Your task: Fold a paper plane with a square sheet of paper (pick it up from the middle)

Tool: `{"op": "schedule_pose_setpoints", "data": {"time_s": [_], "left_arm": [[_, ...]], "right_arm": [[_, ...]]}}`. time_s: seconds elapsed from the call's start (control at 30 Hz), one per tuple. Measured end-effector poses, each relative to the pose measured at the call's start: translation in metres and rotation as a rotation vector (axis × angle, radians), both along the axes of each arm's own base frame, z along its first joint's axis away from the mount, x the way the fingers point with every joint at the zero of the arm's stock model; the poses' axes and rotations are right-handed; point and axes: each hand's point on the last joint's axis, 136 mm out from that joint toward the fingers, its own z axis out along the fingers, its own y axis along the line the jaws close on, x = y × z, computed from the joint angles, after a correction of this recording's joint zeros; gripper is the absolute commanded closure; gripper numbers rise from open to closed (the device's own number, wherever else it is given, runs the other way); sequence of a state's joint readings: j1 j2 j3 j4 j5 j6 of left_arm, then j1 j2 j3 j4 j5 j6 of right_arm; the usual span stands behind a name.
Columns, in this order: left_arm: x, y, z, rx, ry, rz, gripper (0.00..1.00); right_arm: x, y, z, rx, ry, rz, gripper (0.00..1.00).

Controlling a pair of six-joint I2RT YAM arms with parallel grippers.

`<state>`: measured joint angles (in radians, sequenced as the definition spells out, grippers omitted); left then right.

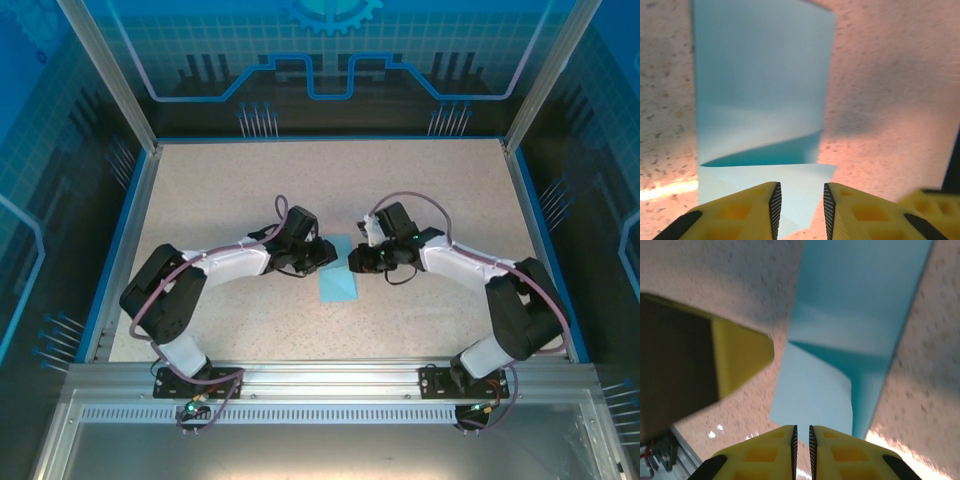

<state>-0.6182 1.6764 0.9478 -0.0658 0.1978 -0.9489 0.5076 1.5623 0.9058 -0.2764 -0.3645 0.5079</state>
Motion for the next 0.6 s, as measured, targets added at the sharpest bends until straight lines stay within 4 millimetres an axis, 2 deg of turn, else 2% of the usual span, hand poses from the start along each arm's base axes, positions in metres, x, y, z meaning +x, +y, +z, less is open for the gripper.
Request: {"op": "schedule_pose_setpoints", "data": {"time_s": [0.1, 0.3, 0.6], "left_arm": [[-0.002, 0.001, 0.001, -0.019, -0.004, 0.015, 0.69], [-0.019, 0.013, -0.025, 0.006, 0.062, 0.039, 0.7], [-0.023, 0.009, -0.026, -0.005, 0.071, 0.041, 0.65]], "right_arm": [[0.011, 0.008, -0.006, 0.006, 0.007, 0.005, 0.85], [0.011, 0.012, -0.026, -0.004, 0.063, 0.016, 0.85], [0.016, 0.003, -0.054, -0.08, 0.109, -0.014, 0.86]]}}
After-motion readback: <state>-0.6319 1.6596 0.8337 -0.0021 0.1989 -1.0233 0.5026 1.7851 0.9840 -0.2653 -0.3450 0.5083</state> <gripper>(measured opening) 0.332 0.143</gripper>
